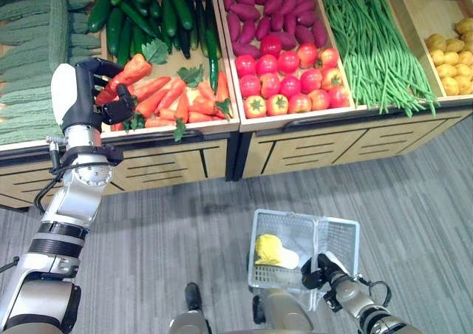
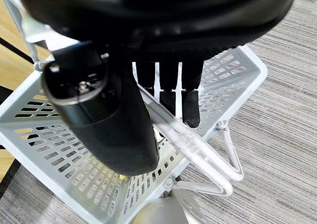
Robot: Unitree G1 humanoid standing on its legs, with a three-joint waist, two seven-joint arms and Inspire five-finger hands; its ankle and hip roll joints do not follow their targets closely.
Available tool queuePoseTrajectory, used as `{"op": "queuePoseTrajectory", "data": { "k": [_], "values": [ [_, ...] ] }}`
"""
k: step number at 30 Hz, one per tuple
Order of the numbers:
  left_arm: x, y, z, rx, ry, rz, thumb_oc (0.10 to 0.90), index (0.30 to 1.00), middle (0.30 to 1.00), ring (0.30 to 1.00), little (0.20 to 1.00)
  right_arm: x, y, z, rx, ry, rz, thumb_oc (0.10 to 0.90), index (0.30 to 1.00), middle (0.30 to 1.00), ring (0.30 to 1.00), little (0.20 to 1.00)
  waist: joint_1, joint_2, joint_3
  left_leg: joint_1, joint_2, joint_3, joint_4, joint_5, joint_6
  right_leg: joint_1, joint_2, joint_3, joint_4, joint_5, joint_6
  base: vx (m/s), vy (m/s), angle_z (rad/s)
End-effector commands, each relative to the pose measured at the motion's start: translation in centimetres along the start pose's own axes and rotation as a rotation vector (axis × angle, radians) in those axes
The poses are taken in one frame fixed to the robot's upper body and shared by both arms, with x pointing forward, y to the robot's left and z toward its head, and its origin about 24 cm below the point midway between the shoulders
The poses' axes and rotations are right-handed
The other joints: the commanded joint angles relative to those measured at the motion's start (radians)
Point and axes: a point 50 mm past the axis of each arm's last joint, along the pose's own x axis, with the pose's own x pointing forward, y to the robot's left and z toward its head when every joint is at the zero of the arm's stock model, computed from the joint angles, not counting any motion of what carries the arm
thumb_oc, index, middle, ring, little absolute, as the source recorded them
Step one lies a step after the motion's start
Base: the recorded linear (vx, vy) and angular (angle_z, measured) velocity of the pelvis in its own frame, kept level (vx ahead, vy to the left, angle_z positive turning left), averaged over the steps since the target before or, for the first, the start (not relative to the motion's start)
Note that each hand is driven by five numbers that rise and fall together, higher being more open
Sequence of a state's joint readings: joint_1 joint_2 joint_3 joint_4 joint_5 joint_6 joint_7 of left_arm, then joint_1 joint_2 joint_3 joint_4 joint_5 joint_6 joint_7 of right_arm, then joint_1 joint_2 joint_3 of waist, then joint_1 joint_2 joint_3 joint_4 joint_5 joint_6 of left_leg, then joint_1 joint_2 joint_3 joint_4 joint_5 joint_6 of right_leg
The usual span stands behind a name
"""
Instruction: Get the vegetables into the basket
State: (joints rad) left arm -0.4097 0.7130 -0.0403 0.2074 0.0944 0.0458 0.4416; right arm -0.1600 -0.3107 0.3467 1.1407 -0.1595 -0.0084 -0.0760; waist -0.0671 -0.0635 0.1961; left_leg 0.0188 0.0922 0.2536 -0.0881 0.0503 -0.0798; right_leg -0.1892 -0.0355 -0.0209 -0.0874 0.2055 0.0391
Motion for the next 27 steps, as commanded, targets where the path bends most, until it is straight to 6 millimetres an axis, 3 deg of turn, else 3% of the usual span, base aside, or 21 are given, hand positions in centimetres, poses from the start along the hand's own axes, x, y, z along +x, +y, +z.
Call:
{"op": "queuePoseTrajectory", "data": {
  "k": [1, 8, 13, 19, 27],
  "values": [
    [0.8, 2.5, 3.1, -0.071, -0.178, 0.101, 0.400, 0.300, 0.300, 0.300, 0.300, -2.1, 1.6, -7.4, -0.100, 0.238, 0.074, 0.400, 0.300, 0.300, 0.300, 0.300, -0.012, -0.001, -0.134, -0.090, 0.029, -0.082, 0.004, 0.034, -0.027, 0.061, -0.106, -0.011, 0.006, -0.088, 0.130, -0.01, 0.017, 0.04],
    [-2.4, 1.5, 2.2, -0.179, -0.150, 0.010, 0.400, 0.300, 0.300, 0.300, 0.300, -2.2, 1.5, -7.9, -0.066, 0.263, 0.066, 0.400, 0.300, 0.300, 0.300, 0.300, 0.002, 0.004, -0.164, -0.058, 0.012, -0.093, 0.008, 0.018, -0.016, 0.105, -0.124, -0.026, 0.009, -0.098, 0.135, 0.00, 0.020, 0.05],
    [-5.8, 0.4, 1.7, -0.305, -0.111, -0.074, 0.400, 0.300, 0.300, 0.300, 0.300, -2.2, 1.6, -7.9, -0.020, 0.275, 0.056, 0.400, 0.300, 0.300, 0.300, 0.300, 0.014, 0.004, -0.186, -0.018, -0.009, -0.105, 0.011, -0.002, 0.001, 0.152, -0.145, -0.039, 0.014, -0.105, 0.140, 0.00, 0.042, 0.18],
    [-8.2, -0.1, 1.8, -0.387, -0.093, -0.153, 0.400, 0.300, 0.300, 0.300, 0.300, -2.2, 2.0, -7.9, 0.015, 0.279, 0.057, 0.400, 0.300, 0.300, 0.300, 0.300, 0.023, -0.003, -0.197, 0.001, -0.025, -0.114, 0.010, -0.014, 0.017, 0.166, -0.155, -0.042, 0.031, -0.114, 0.145, -0.03, 0.041, 0.05],
    [-9.0, -0.5, 2.4, -0.413, -0.101, -0.211, 0.400, 0.300, 0.300, 0.300, 0.300, -2.4, 2.5, -8.3, 0.019, 0.293, 0.064, 0.400, 0.300, 0.300, 0.300, 0.300, 0.031, -0.017, -0.197, 0.012, -0.041, -0.126, 0.008, -0.024, 0.031, 0.181, -0.173, -0.053, 0.040, -0.116, 0.154, -0.01, 0.034, 0.03]
  ]
}}
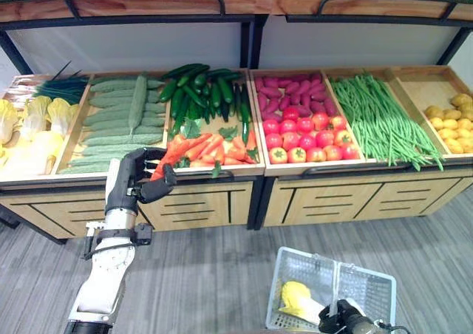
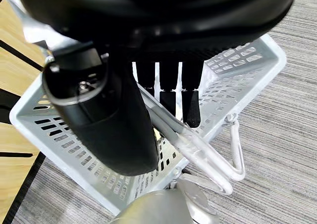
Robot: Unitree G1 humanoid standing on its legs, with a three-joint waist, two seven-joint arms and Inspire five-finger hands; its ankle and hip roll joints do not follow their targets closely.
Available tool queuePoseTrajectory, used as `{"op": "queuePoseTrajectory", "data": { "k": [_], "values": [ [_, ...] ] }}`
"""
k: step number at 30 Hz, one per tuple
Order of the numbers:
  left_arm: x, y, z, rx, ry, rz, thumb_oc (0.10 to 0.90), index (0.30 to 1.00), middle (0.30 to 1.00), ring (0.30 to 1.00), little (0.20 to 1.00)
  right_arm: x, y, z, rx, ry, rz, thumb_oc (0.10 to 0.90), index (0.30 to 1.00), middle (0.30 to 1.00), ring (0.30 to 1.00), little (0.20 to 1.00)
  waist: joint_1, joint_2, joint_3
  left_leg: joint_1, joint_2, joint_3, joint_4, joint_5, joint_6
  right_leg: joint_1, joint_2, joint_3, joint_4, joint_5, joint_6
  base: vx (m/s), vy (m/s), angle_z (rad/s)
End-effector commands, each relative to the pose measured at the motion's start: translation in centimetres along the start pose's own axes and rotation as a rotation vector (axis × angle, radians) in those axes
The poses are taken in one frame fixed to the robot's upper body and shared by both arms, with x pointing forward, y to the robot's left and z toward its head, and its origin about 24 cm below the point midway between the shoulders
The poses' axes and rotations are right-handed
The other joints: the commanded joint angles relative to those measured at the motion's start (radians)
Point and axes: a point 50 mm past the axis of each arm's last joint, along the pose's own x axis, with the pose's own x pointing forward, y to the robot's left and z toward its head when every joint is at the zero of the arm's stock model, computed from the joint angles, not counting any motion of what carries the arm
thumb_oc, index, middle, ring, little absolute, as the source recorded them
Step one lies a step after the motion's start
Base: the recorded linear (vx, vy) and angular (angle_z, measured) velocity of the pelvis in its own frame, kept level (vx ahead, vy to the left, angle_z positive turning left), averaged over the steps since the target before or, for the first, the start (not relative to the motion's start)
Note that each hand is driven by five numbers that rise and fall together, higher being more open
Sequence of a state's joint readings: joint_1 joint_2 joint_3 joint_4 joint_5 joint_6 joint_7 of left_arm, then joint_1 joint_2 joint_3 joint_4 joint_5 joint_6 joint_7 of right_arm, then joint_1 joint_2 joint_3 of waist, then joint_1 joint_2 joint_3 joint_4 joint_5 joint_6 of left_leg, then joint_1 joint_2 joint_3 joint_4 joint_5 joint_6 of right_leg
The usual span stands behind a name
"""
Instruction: Get the vegetables into the basket
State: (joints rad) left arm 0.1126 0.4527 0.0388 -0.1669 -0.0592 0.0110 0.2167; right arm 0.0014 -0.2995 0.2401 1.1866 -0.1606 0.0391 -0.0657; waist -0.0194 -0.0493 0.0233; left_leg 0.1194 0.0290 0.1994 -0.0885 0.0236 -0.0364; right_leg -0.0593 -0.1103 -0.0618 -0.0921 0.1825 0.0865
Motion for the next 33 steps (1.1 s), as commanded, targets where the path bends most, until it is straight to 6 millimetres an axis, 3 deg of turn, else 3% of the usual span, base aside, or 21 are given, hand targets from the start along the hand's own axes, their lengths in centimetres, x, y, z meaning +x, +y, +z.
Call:
{"op": "queuePoseTrajectory", "data": {
  "k": [1, 6, 9, 17, 19, 20, 21, 22, 24, 25, 26, 28, 29, 33],
  "values": [
    [1.4, 1.5, 6.3, -0.030, -0.336, 0.039, 0.400, 0.300, 0.300, 0.300, 0.300, 0.0, -0.4, -1.0, -0.072, 0.050, -0.007, 0.400, 0.300, 0.300, 0.300, 0.300, -0.017, -0.034, -0.025, -0.088, 0.021, -0.072, 0.009, 0.001, -0.011, 0.052, -0.100, -0.015, 0.047, -0.093, 0.109, 0.01, 0.036, 0.05],
    [1.7, 1.8, 7.2, 0.031, -0.375, 0.047, 0.400, 0.300, 0.300, 0.300, 0.300, 0.0, -0.8, -1.4, -0.040, 0.059, -0.025, 0.400, 0.300, 0.300, 0.300, 0.300, -0.024, -0.047, -0.010, -0.082, 0.009, -0.062, 0.077, -0.043, 0.006, 0.064, -0.119, -0.005, 0.062, -0.095, 0.116, 0.02, 0.069, -0.02],
    [2.6, 0.9, 8.6, 0.019, -0.435, 0.032, 0.400, 0.300, 0.300, 0.300, 0.300, -0.1, -1.5, -1.5, -0.010, 0.062, -0.060, 0.400, 0.300, 0.300, 0.300, 0.300, -0.053, -0.054, 0.021, -0.125, -0.016, -0.017, 0.168, -0.096, 0.028, 0.024, -0.147, 0.044, 0.077, -0.059, 0.134, -0.09, 0.163, -0.27],
    [3.4, -0.4, 9.3, -0.028, -0.456, 0.002, 0.400, 0.300, 0.300, 0.300, 0.300, 0.0, -1.2, -0.9, 0.005, 0.040, -0.064, 0.400, 0.300, 0.300, 0.300, 0.300, -0.098, -0.060, 0.055, -0.136, -0.025, 0.083, 0.167, -0.110, 0.043, -0.081, -0.154, 0.109, 0.089, 0.039, 0.173, -0.07, 0.060, -0.54],
    [3.5, -0.2, 9.5, -0.026, -0.463, 0.012, 0.400, 0.300, 0.300, 0.300, 0.300, 0.0, -1.2, -0.3, -0.008, 0.022, -0.066, 0.400, 0.300, 0.300, 0.300, 0.300, -0.091, -0.049, 0.077, -0.123, -0.005, 0.123, 0.160, -0.106, 0.038, -0.111, -0.175, 0.034, 0.119, 0.048, 0.167, -0.15, 0.011, -0.76],
    [3.6, 0.4, 9.8, -0.005, -0.472, 0.043, 0.400, 0.300, 0.300, 0.300, 0.300, 0.1, -1.2, 0.0, -0.026, 0.017, -0.072, 0.400, 0.300, 0.300, 0.300, 0.300, -0.064, -0.024, 0.094, -0.106, 0.029, 0.186, 0.147, -0.102, 0.025, -0.116, -0.243, -0.178, 0.139, 0.034, 0.152, -0.15, 0.020, -0.87],
    [3.6, 0.4, 9.8, -0.005, -0.472, 0.043, 0.400, 0.300, 0.300, 0.300, 0.300, 0.1, -1.2, 0.0, -0.026, 0.016, -0.072, 0.400, 0.300, 0.300, 0.300, 0.300, -0.067, -0.023, 0.095, -0.105, 0.030, 0.183, 0.146, -0.101, 0.024, -0.112, -0.242, -0.182, 0.138, 0.033, 0.151, -0.10, 0.025, -1.42],
    [3.5, 1.0, 9.8, 0.013, -0.473, 0.064, 0.400, 0.300, 0.300, 0.300, 0.300, 0.1, -1.0, 0.2, -0.050, 0.017, -0.066, 0.400, 0.300, 0.300, 0.300, 0.300, -0.045, -0.015, 0.094, -0.078, 0.050, 0.221, 0.127, -0.109, 0.008, -0.103, -0.293, -0.304, 0.140, 0.043, 0.163, -0.02, -0.013, -1.52],
    [3.2, 1.8, 9.5, 0.032, -0.462, 0.101, 0.400, 0.300, 0.300, 0.300, 0.300, 0.2, -1.0, 0.6, -0.067, 0.011, -0.062, 0.400, 0.300, 0.300, 0.300, 0.300, -0.019, -0.014, 0.096, -0.066, 0.062, 0.262, 0.119, -0.102, 0.005, -0.080, -0.332, -0.417, 0.154, 0.054, 0.163, -0.07, -0.018, -1.31],
    [3.1, 1.9, 9.5, 0.034, -0.461, 0.103, 0.400, 0.300, 0.300, 0.300, 0.300, 0.2, -1.0, 0.6, -0.069, 0.011, -0.061, 0.400, 0.300, 0.300, 0.300, 0.300, -0.021, -0.014, 0.097, -0.063, 0.061, 0.262, 0.117, -0.101, 0.004, -0.075, -0.331, -0.419, 0.152, 0.054, 0.163, -0.09, -0.053, -1.20],
    [2.8, 2.5, 9.1, 0.057, -0.448, 0.132, 0.400, 0.300, 0.300, 0.300, 0.300, 0.2, -0.9, 1.0, -0.095, 0.002, -0.055, 0.400, 0.300, 0.300, 0.300, 0.300, -0.002, -0.025, 0.093, -0.056, 0.062, 0.298, 0.109, -0.099, 0.000, -0.060, -0.351, -0.485, 0.145, 0.082, 0.170, -0.06, -0.042, -1.01],
    [2.7, 2.6, 8.9, 0.062, -0.437, 0.135, 0.400, 0.300, 0.300, 0.300, 0.300, 0.2, -0.8, 1.0, -0.102, 0.001, -0.053, 0.400, 0.300, 0.300, 0.300, 0.300, -0.004, -0.033, 0.088, -0.046, 0.058, 0.304, 0.101, -0.095, -0.002, -0.056, -0.345, -0.479, 0.131, 0.092, 0.172, 0.08, -0.134, -0.63],
    [2.3, 2.6, 8.4, 0.061, -0.419, 0.131, 0.400, 0.300, 0.300, 0.300, 0.300, 0.2, -0.8, 0.7, -0.082, 0.002, -0.059, 0.400, 0.300, 0.300, 0.300, 0.300, -0.012, -0.050, 0.075, -0.017, 0.053, 0.306, 0.099, -0.099, -0.011, -0.032, -0.336, -0.475, 0.103, 0.128, 0.175, 0.21, -0.262, -0.67],
    [2.3, 2.2, 8.2, 0.051, -0.405, 0.116, 0.400, 0.300, 0.300, 0.300, 0.300, 0.1, -1.0, 0.3, -0.050, 0.005, -0.070, 0.400, 0.300, 0.300, 0.300, 0.300, -0.025, -0.047, 0.072, -0.011, 0.071, 0.298, 0.093, -0.092, -0.026, -0.022, -0.319, -0.482, 0.093, 0.111, 0.175, 0.09, -0.160, -0.20]
  ]
}}
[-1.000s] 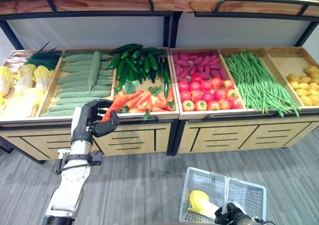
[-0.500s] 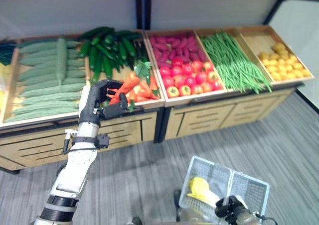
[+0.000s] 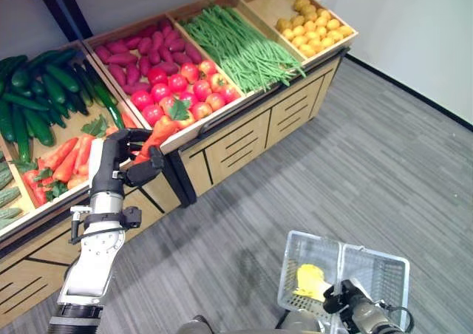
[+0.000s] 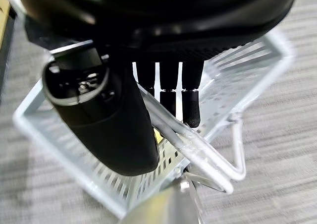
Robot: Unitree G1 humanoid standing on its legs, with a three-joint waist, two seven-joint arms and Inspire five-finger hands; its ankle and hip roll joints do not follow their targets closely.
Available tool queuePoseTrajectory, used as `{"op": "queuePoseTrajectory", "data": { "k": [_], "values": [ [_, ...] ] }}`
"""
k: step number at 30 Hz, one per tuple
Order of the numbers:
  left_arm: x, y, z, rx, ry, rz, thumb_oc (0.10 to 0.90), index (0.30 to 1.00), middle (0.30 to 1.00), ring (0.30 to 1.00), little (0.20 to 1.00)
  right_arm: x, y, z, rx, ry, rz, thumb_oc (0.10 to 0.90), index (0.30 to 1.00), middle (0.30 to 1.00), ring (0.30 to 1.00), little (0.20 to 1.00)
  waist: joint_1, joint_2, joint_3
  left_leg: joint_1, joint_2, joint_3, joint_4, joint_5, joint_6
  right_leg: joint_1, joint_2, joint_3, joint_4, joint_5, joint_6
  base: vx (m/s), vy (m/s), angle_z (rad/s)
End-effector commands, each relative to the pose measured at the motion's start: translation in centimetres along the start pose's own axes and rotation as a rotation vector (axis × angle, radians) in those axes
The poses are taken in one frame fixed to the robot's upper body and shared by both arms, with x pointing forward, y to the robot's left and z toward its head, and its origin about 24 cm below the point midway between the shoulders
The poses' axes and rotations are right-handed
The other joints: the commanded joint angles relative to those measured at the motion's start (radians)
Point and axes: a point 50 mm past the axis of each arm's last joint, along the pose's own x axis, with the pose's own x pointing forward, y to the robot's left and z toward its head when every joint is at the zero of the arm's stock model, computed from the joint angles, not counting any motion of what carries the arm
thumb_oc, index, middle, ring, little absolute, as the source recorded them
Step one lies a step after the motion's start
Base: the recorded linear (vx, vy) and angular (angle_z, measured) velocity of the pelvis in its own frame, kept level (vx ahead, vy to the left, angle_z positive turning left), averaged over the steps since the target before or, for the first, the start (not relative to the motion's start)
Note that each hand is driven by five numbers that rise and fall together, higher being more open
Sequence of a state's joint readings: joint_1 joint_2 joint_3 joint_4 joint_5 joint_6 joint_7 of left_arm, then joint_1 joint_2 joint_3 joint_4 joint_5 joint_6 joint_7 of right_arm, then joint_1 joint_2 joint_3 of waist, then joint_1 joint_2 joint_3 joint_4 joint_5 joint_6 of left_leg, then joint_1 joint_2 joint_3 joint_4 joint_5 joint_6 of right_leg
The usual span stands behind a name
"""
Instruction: Get the vegetables into the basket
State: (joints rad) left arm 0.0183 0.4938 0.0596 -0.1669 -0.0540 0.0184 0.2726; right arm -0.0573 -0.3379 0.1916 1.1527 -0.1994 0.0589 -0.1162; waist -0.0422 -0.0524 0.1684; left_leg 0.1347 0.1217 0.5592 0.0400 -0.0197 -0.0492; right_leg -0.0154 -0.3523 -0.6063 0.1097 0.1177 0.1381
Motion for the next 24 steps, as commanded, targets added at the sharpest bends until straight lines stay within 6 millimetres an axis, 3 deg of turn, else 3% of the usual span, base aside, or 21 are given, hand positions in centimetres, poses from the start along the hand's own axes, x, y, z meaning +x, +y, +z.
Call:
{"op": "queuePoseTrajectory", "data": {
  "k": [1, 16, 24],
  "values": [
    [1.0, 1.0, 5.8, 0.011, -0.304, 0.033, 0.400, 0.300, 0.300, 0.300, 0.300, -0.6, 2.1, -2.1, -0.043, 0.057, 0.060, 0.400, 0.300, 0.300, 0.300, 0.300, -0.007, -0.041, -0.072, -0.027, -0.013, -0.063, -0.036, -0.046, -0.019, -0.067, -0.069, 0.063, -0.113, 0.171, 0.122, 0.07, -0.124, 0.04],
    [1.2, 0.1, 5.8, -0.038, -0.297, 0.017, 0.400, 0.300, 0.300, 0.300, 0.300, -0.5, 0.9, -2.3, -0.031, 0.047, 0.017, 0.400, 0.300, 0.300, 0.300, 0.300, -0.043, 0.010, -0.025, -0.092, 0.021, -0.060, -0.037, -0.011, -0.051, -0.141, -0.032, 0.105, -0.105, 0.127, 0.112, 0.03, -0.041, 0.01],
    [1.7, -1.1, 6.5, -0.080, -0.317, -0.014, 0.400, 0.300, 0.300, 0.300, 0.300, -0.3, -0.5, -0.9, -0.014, -0.011, -0.035, 0.400, 0.300, 0.300, 0.300, 0.300, -0.061, 0.039, 0.024, -0.132, 0.053, -0.069, -0.051, 0.021, -0.075, -0.217, -0.008, 0.135, -0.033, 0.070, 0.092, 0.03, -0.074, -0.01]
  ]
}}
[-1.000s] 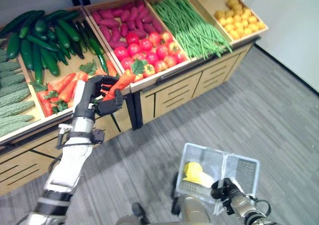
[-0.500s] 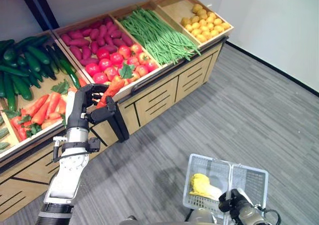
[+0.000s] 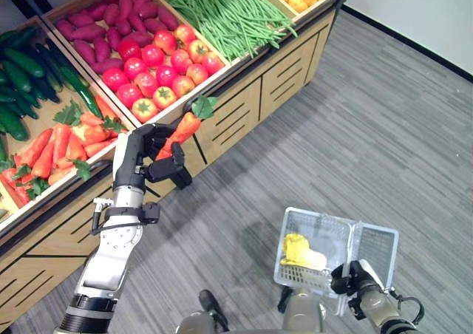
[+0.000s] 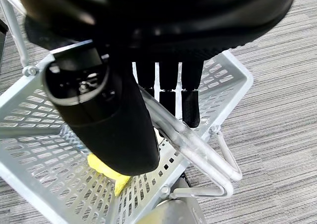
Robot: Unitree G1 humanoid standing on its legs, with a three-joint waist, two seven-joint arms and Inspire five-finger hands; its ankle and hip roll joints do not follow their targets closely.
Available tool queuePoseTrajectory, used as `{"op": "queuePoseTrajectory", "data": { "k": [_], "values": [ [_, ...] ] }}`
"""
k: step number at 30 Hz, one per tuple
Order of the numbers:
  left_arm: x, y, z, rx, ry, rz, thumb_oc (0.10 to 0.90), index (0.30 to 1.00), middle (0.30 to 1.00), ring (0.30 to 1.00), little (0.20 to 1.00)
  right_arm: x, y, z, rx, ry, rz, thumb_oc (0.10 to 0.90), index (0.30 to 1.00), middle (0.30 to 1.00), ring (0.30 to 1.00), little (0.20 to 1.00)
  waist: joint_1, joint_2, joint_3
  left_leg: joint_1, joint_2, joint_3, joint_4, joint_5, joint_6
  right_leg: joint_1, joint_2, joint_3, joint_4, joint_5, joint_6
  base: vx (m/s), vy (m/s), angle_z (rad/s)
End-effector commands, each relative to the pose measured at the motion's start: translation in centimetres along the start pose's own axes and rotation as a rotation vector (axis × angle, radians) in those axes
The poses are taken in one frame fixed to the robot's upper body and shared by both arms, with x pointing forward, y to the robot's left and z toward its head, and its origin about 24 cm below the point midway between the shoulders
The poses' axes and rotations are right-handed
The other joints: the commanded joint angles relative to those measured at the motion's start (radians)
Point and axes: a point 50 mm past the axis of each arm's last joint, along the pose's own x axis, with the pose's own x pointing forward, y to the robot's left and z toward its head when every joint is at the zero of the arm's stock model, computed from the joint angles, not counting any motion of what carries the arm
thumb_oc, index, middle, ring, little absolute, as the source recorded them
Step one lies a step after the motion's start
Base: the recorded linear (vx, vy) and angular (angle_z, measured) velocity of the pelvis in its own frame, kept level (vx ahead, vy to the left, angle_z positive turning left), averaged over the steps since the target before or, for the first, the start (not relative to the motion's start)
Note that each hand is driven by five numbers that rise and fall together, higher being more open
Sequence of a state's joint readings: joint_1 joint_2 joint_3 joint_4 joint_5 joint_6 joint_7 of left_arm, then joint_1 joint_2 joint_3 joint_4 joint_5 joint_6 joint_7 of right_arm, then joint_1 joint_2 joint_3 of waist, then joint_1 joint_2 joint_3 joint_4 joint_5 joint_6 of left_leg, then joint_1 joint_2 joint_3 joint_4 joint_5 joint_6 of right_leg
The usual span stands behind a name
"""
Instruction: Get the vegetables into the basket
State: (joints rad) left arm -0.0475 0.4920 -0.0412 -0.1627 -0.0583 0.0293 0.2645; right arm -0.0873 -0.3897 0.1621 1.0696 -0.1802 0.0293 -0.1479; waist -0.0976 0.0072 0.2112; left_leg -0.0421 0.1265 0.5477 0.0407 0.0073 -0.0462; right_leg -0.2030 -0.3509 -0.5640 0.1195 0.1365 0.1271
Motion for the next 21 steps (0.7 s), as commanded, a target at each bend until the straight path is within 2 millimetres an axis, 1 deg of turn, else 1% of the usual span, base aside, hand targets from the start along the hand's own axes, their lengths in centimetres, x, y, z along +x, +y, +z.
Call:
{"op": "queuePoseTrajectory", "data": {
  "k": [1, 3, 5, 6, 7, 8, 9, 10, 11, 12, 13, 14, 15, 16, 17, 18, 19, 20, 21],
  "values": [
    [1.3, 1.2, 5.5, -0.045, -0.289, 0.075, 0.400, 0.300, 0.300, 0.300, 0.300, -1.0, 2.1, -3.1, -0.058, 0.090, 0.068, 0.400, 0.300, 0.300, 0.300, 0.300, -0.010, -0.010, -0.004, 0.038, 0.059, -0.062, -0.050, 0.001, -0.083, -0.050, -0.005, 0.102, -0.009, 0.030, 0.094, 0.02, -0.126, -0.01],
    [1.4, 0.9, 5.6, -0.058, -0.289, 0.073, 0.400, 0.300, 0.300, 0.300, 0.300, -0.9, 1.8, -2.8, -0.048, 0.076, 0.059, 0.400, 0.300, 0.300, 0.300, 0.300, -0.015, 0.001, 0.018, 0.035, 0.079, -0.062, -0.048, 0.013, -0.092, -0.091, -0.001, 0.115, 0.055, -0.007, 0.077, 0.03, -0.144, 0.00],
    [1.5, 0.8, 5.6, -0.062, -0.286, 0.077, 0.400, 0.300, 0.300, 0.300, 0.300, -0.8, 1.6, -2.4, -0.046, 0.054, 0.049, 0.400, 0.300, 0.300, 0.300, 0.300, -0.020, 0.002, 0.032, 0.029, 0.108, -0.064, -0.040, 0.023, -0.105, -0.111, 0.018, 0.113, 0.099, -0.044, 0.060, 0.05, -0.242, 0.01],
    [1.4, 0.8, 5.6, -0.065, -0.285, 0.077, 0.400, 0.300, 0.300, 0.300, 0.300, -0.8, 1.3, -2.2, -0.056, 0.042, 0.041, 0.400, 0.300, 0.300, 0.300, 0.300, -0.017, -0.006, 0.038, 0.013, 0.135, -0.071, -0.006, 0.019, -0.114, -0.111, 0.042, 0.107, 0.095, -0.065, 0.047, 0.07, -0.388, 0.06],
    [1.4, 0.8, 5.5, -0.069, -0.284, 0.077, 0.400, 0.300, 0.300, 0.300, 0.300, -0.7, 1.2, -2.2, -0.081, 0.038, 0.045, 0.400, 0.300, 0.300, 0.300, 0.300, -0.008, -0.018, 0.044, -0.016, 0.169, -0.094, 0.061, 0.008, -0.125, -0.093, 0.077, 0.100, 0.072, -0.081, 0.032, 0.07, -0.399, -0.05],
    [1.3, 0.8, 5.5, -0.069, -0.285, 0.077, 0.400, 0.300, 0.300, 0.300, 0.300, -0.7, 1.0, -2.2, -0.088, 0.037, 0.043, 0.400, 0.300, 0.300, 0.300, 0.300, -0.002, -0.027, 0.048, -0.028, 0.175, -0.114, 0.089, 0.003, -0.125, -0.087, 0.089, 0.102, 0.066, -0.086, 0.025, 0.07, -0.329, -0.17],
    [1.4, 0.8, 5.5, -0.069, -0.284, 0.079, 0.400, 0.300, 0.300, 0.300, 0.300, -0.7, 1.0, -2.1, -0.090, 0.036, 0.044, 0.400, 0.300, 0.300, 0.300, 0.300, 0.008, -0.033, 0.052, -0.045, 0.183, -0.151, 0.133, -0.002, -0.130, -0.077, 0.112, 0.107, 0.055, -0.093, 0.016, 0.01, -0.241, -0.25],
    [1.4, 1.0, 5.5, -0.060, -0.286, 0.093, 0.400, 0.300, 0.300, 0.300, 0.300, -0.6, 1.0, -2.0, -0.098, 0.029, 0.046, 0.400, 0.300, 0.300, 0.300, 0.300, 0.033, -0.048, 0.064, -0.085, 0.164, -0.240, 0.159, 0.034, -0.123, -0.066, 0.137, 0.104, 0.036, -0.088, -0.009, -0.01, -0.167, -0.25],
    [1.4, 1.0, 5.5, -0.060, -0.286, 0.093, 0.400, 0.300, 0.300, 0.300, 0.300, -0.6, 1.0, -2.0, -0.098, 0.029, 0.046, 0.400, 0.300, 0.300, 0.300, 0.300, 0.030, -0.048, 0.063, -0.087, 0.163, -0.243, 0.158, 0.037, -0.122, -0.066, 0.136, 0.101, 0.034, -0.087, -0.010, 0.02, -0.101, -0.37],
    [1.4, 1.2, 5.6, -0.055, -0.296, 0.102, 0.400, 0.300, 0.300, 0.300, 0.300, -0.5, 1.0, -1.8, -0.098, 0.027, 0.044, 0.400, 0.300, 0.300, 0.300, 0.300, 0.053, -0.061, 0.062, -0.128, 0.129, -0.353, 0.086, 0.027, -0.109, -0.058, 0.152, 0.129, 0.016, -0.099, -0.007, 0.08, 0.004, -0.46],
    [1.4, 1.3, 5.6, -0.047, -0.295, 0.106, 0.400, 0.300, 0.300, 0.300, 0.300, -0.5, 1.0, -1.6, -0.098, 0.022, 0.045, 0.400, 0.300, 0.300, 0.300, 0.300, 0.057, -0.067, 0.062, -0.139, 0.128, -0.383, 0.060, 0.030, -0.108, -0.054, 0.156, 0.140, 0.014, -0.103, -0.005, 0.09, 0.005, -0.31],
    [1.4, 1.3, 5.6, -0.047, -0.295, 0.106, 0.400, 0.300, 0.300, 0.300, 0.300, -0.5, 1.1, -1.6, -0.098, 0.022, 0.045, 0.400, 0.300, 0.300, 0.300, 0.300, 0.056, -0.067, 0.062, -0.138, 0.127, -0.383, 0.058, 0.031, -0.108, -0.054, 0.156, 0.140, 0.014, -0.104, -0.005, 0.11, 0.075, -0.14],
    [1.3, 1.5, 5.6, -0.042, -0.297, 0.114, 0.400, 0.300, 0.300, 0.300, 0.300, -0.4, 1.0, -1.5, -0.098, 0.020, 0.039, 0.400, 0.300, 0.300, 0.300, 0.300, 0.080, -0.072, 0.068, -0.189, 0.134, -0.464, 0.019, 0.080, -0.117, -0.037, 0.165, 0.170, 0.005, -0.110, 0.001, 0.11, 0.113, -0.13],
    [1.2, 1.6, 5.6, -0.040, -0.298, 0.118, 0.400, 0.300, 0.300, 0.300, 0.300, -0.4, 0.8, -1.4, -0.094, 0.019, 0.033, 0.400, 0.300, 0.300, 0.300, 0.300, 0.088, -0.074, 0.070, -0.203, 0.123, -0.508, 0.004, 0.095, -0.112, -0.038, 0.167, 0.186, 0.007, -0.107, 0.000, 0.17, 0.154, -0.47],
    [1.1, 1.8, 5.4, -0.033, -0.294, 0.126, 0.400, 0.300, 0.300, 0.300, 0.300, -0.3, 0.8, -1.2, -0.095, 0.014, 0.034, 0.400, 0.300, 0.300, 0.300, 0.300, 0.101, -0.075, 0.074, -0.204, 0.105, -0.567, 0.001, 0.087, -0.107, -0.033, 0.176, 0.216, 0.009, -0.113, 0.001, 0.12, 0.142, -0.67],
    [1.1, 1.8, 5.4, -0.030, -0.293, 0.128, 0.400, 0.300, 0.300, 0.300, 0.300, -0.3, 0.9, -0.9, -0.096, 0.007, 0.037, 0.400, 0.300, 0.300, 0.300, 0.300, 0.105, -0.076, 0.078, -0.202, 0.092, -0.599, 0.006, 0.077, -0.102, -0.035, 0.178, 0.240, 0.016, -0.112, 0.000, 0.07, 0.100, -0.76],
    [1.1, 1.8, 5.4, -0.030, -0.294, 0.128, 0.400, 0.300, 0.300, 0.300, 0.300, -0.3, 0.9, -0.9, -0.095, 0.006, 0.036, 0.400, 0.300, 0.300, 0.300, 0.300, 0.105, -0.078, 0.077, -0.207, 0.089, -0.600, 0.006, 0.082, -0.100, -0.038, 0.176, 0.240, 0.014, -0.105, 0.000, 0.00, 0.144, -0.82],
    [1.1, 2.0, 5.3, -0.030, -0.291, 0.139, 0.400, 0.300, 0.300, 0.300, 0.300, -0.1, 0.7, -0.4, -0.089, -0.010, 0.034, 0.400, 0.300, 0.300, 0.300, 0.300, 0.101, -0.077, 0.079, -0.194, 0.074, -0.603, 0.029, 0.039, -0.092, -0.044, 0.173, 0.274, 0.029, -0.108, 0.005, -0.03, 0.152, -0.94],
    [1.1, 2.0, 5.3, -0.026, -0.290, 0.137, 0.400, 0.300, 0.300, 0.300, 0.300, -0.2, 0.9, -0.4, -0.089, -0.008, 0.041, 0.400, 0.300, 0.300, 0.300, 0.300, 0.101, -0.079, 0.079, -0.202, 0.063, -0.591, 0.045, 0.034, -0.086, -0.056, 0.164, 0.290, 0.031, -0.096, 0.006, -0.02, 0.325, -1.19]
  ]
}}
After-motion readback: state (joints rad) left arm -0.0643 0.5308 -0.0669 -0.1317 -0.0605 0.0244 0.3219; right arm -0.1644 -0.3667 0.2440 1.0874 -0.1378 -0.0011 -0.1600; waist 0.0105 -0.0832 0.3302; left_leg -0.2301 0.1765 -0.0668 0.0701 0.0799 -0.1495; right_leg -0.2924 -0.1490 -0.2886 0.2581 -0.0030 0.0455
